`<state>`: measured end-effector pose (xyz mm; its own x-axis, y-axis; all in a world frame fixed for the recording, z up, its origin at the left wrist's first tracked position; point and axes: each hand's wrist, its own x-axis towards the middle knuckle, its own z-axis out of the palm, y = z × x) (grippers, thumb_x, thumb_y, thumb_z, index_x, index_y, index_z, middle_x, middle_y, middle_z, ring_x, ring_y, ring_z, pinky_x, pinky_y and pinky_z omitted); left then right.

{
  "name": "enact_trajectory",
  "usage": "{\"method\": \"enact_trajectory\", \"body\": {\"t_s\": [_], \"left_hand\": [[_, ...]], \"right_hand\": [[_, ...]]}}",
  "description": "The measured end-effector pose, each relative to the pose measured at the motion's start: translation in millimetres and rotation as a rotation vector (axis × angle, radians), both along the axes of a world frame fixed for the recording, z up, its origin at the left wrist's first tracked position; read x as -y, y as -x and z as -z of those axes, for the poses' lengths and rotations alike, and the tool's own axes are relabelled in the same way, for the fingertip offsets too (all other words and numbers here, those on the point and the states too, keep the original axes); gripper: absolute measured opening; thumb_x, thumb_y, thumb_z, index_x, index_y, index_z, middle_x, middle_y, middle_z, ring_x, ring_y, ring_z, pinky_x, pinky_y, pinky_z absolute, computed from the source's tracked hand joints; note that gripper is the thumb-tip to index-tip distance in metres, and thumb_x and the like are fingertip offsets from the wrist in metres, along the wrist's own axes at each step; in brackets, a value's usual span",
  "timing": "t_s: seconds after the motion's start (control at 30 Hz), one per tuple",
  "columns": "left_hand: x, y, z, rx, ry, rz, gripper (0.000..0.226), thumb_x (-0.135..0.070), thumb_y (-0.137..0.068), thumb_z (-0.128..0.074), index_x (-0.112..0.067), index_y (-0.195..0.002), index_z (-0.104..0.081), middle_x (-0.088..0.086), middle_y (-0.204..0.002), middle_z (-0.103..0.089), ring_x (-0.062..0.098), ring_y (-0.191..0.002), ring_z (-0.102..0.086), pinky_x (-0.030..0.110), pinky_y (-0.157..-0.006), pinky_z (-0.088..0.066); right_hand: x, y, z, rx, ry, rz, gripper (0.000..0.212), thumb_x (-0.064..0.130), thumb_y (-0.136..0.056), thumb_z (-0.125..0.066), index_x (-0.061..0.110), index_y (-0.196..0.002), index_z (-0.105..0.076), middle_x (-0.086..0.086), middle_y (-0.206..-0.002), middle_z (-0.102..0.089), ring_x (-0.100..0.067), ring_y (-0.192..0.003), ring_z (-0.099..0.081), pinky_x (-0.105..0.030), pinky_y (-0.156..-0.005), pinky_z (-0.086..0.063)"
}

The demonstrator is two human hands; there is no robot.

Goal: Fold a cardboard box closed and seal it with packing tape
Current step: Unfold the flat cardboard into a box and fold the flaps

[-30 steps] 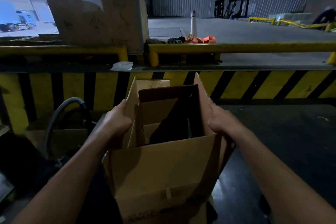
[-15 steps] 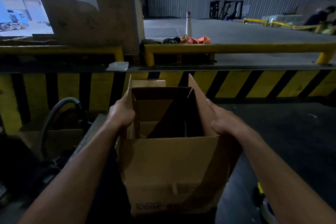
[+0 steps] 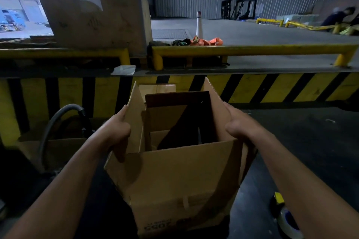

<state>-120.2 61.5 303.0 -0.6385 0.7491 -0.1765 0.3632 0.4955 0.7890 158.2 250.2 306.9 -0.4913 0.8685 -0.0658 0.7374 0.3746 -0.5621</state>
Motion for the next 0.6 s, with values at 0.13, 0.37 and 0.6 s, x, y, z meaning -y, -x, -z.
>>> {"method": "enact_trajectory", "body": {"t_s": [0.13,0.37,0.6], "left_hand": [[1.3,-3.7,0.4,0.026,-0.053,0.034,0.088,0.0,-0.097,-0.052,-0.04,-0.16,-0.008,0.008,-0.108,-0.055,0.033,-0.088,-0.067,0.04,-0.062,-0.059],[-1.3,-4.9,8.4,0.05,-0.127,0.022,0.087,-0.001,-0.096,-0.054,-0.033,-0.162,-0.008,-0.006,-0.103,-0.05,0.026,-0.095,-0.062,0.037,-0.067,-0.054],[1.9,-1.3,2.2,0.048,-0.073,0.083,0.076,-0.001,-0.094,-0.054,-0.04,-0.152,-0.026,0.01,-0.117,-0.057,0.031,-0.098,-0.064,0.047,-0.072,-0.059]], "right_hand": [[5.6,-1.7,-5.4,-0.032,-0.043,-0.008,0.072,0.014,-0.095,-0.056,0.033,-0.154,-0.02,-0.009,-0.134,-0.051,-0.01,-0.083,-0.05,-0.027,-0.063,-0.043],[98.4,-0.6,43.7,-0.051,-0.504,-0.226,0.057,0.053,-0.1,-0.033,0.026,-0.15,-0.033,-0.003,-0.155,-0.037,-0.018,-0.142,-0.034,-0.041,-0.118,-0.025],[95.5,10.4,125.6,0.358,-0.208,-0.339,0.075,0.068,-0.093,-0.009,0.032,-0.154,0.014,-0.006,-0.164,0.014,-0.026,-0.149,0.015,-0.055,-0.119,0.002]]}}
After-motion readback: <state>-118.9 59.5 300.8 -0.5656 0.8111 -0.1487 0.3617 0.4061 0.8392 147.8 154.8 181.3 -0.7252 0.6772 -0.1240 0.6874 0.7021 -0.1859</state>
